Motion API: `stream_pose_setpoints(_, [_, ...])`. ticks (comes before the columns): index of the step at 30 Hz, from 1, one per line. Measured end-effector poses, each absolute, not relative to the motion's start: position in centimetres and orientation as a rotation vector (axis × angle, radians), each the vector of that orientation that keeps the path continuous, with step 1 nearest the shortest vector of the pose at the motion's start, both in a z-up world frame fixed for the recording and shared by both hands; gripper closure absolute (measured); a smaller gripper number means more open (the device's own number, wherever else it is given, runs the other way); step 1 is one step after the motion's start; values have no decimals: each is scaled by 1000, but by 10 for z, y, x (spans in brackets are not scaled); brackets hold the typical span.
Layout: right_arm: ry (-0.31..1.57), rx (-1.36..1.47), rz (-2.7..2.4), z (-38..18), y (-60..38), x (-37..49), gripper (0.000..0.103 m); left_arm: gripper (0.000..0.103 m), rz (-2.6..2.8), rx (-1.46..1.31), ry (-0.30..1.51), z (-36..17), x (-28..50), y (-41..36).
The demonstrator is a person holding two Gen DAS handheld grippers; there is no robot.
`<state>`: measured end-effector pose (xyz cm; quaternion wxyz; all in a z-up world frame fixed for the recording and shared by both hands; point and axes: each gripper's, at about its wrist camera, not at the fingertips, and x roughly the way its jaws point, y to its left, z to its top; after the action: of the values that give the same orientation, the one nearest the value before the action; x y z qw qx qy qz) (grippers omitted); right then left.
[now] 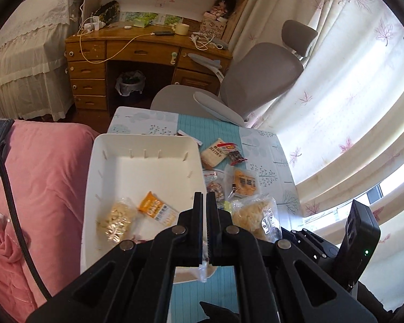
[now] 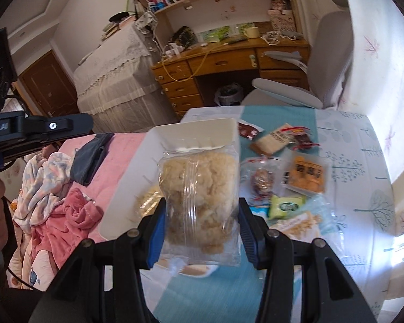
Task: Organize snacks
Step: 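Carry the cracker bag over the white tray and open the right tool, then move the right tool to the large bread bag while the left tool reaches the orange snack bag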
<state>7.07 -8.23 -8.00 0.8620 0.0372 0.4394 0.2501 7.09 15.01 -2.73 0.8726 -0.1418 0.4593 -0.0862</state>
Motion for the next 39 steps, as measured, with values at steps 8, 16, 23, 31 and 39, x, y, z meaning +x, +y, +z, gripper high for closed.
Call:
stream_pose_setpoints(8, [922, 100, 563, -92, -28, 51, 52, 90, -152, -269, 1031, -55, 68, 193])
stream_pose_setpoints(16, [972, 97, 491, -110, -13, 38, 38, 35, -121, -225, 1089, -76, 63, 202])
stream_pose_setpoints(23, [1014, 174, 375, -121, -46, 38, 27, 29, -186, -178, 1098, -79, 68, 181])
stream_pose_setpoints(31, [1095, 411, 226, -148, -106, 33, 24, 20, -381, -154, 1120, -71, 98, 138])
stream_pose_setpoints(39, [1194, 701, 57, -188, -162, 27, 14, 17, -473, -3, 1156, -72, 148, 80])
